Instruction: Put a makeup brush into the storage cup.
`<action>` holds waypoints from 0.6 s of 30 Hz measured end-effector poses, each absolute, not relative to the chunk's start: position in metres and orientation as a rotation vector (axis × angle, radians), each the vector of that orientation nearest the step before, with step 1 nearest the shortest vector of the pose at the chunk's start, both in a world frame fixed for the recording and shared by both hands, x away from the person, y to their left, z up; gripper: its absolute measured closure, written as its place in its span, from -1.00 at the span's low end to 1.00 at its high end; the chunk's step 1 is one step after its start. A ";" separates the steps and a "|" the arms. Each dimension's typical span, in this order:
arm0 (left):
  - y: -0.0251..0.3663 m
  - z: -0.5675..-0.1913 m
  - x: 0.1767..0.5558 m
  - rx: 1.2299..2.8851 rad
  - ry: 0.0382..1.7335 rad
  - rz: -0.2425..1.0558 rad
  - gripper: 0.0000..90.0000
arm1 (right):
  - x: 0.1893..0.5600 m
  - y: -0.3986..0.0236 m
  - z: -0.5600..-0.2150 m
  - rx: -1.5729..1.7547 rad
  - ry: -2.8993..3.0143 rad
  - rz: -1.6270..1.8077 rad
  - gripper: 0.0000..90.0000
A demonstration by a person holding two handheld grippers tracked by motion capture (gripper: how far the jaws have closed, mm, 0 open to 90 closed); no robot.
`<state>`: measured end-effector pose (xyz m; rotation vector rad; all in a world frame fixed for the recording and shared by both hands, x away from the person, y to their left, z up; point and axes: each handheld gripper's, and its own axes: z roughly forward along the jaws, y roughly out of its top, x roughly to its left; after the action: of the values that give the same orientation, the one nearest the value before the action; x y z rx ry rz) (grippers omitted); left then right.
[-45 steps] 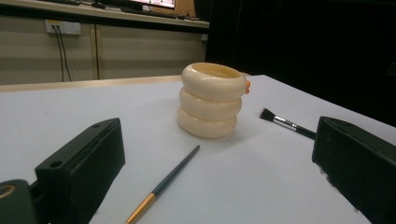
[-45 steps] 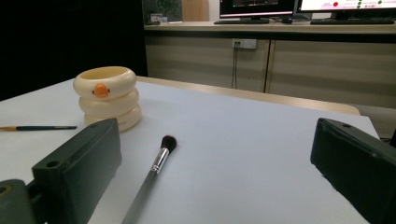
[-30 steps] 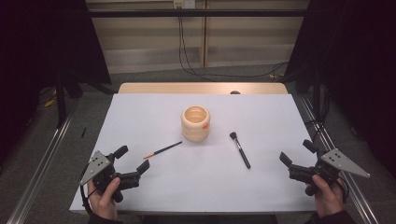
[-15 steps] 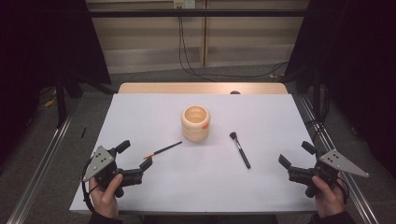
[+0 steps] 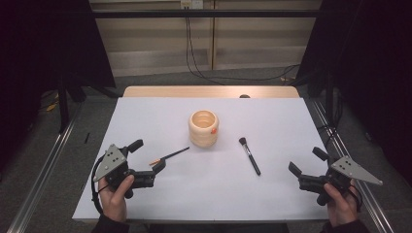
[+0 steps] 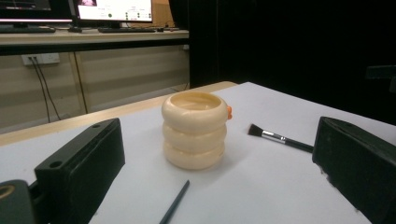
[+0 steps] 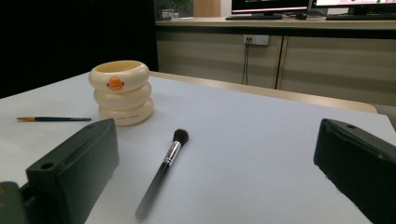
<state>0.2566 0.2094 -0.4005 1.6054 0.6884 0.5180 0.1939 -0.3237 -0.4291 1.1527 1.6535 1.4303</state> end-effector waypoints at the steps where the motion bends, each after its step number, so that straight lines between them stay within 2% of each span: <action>1: 0.207 -0.399 0.263 1.625 0.655 0.515 -0.95 | 0.194 -0.324 -0.429 1.155 1.660 1.438 -1.00; 13: 0.203 -0.395 0.300 1.651 0.625 0.497 -0.95 | 0.195 -0.324 -0.430 1.156 1.653 1.435 -1.00; 18: 0.203 -0.400 0.319 1.650 0.672 0.473 -0.95 | 0.196 -0.324 -0.430 1.151 1.657 1.428 -1.00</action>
<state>0.3192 0.2027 -0.4000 1.6501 0.6718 0.4727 0.1957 -0.3241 -0.4300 1.1511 1.6573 1.4277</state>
